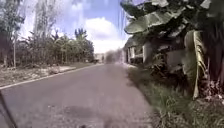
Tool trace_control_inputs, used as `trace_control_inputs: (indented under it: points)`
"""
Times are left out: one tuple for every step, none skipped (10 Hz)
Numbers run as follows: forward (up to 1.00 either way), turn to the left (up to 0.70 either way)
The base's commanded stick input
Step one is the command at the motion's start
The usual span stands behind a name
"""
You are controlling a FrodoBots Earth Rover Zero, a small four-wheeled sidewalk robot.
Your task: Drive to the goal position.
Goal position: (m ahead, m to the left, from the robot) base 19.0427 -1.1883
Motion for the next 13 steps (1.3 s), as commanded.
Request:
trace_control_inputs:
  points:
    - [0.70,0.00]
    - [0.70,0.00]
    - [0.70,0.00]
    - [0.70,0.00]
    - [0.70,0.00]
    - [0.70,0.00]
    - [0.70,0.00]
    - [0.70,0.00]
    - [0.70,0.00]
    - [0.70,0.00]
    - [0.70,0.00]
    - [0.70,0.00]
    - [0.70,0.00]
